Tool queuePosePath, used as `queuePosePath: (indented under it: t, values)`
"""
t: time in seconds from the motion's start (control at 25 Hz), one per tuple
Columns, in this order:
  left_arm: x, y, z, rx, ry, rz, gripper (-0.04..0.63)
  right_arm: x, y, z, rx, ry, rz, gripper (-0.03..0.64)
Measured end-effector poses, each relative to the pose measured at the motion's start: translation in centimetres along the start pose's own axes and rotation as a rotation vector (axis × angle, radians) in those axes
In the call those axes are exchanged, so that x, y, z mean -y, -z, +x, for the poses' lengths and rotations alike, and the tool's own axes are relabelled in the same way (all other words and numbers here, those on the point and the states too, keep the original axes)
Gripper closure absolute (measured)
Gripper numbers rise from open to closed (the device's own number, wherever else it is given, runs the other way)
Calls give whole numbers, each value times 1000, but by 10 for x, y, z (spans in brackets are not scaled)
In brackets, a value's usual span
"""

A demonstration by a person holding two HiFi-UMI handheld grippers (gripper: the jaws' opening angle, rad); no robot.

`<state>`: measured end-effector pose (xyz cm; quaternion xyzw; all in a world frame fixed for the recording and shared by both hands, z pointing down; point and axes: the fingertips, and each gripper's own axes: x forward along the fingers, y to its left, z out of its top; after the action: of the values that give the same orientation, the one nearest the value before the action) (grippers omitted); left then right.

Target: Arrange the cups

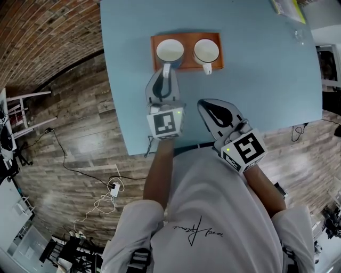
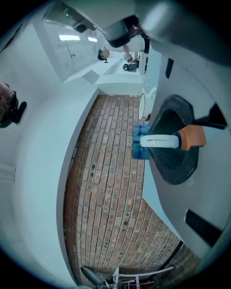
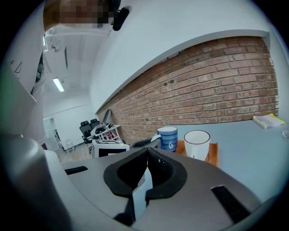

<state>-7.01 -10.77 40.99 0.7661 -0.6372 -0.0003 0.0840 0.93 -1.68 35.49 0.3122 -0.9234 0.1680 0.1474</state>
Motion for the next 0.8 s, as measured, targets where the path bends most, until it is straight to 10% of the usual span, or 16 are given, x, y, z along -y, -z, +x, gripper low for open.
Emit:
queuePosePath:
  t: [0.8]
  values:
    - [10, 9, 13, 46, -102, 65, 538, 10, 13, -9, -69, -17, -5, 595]
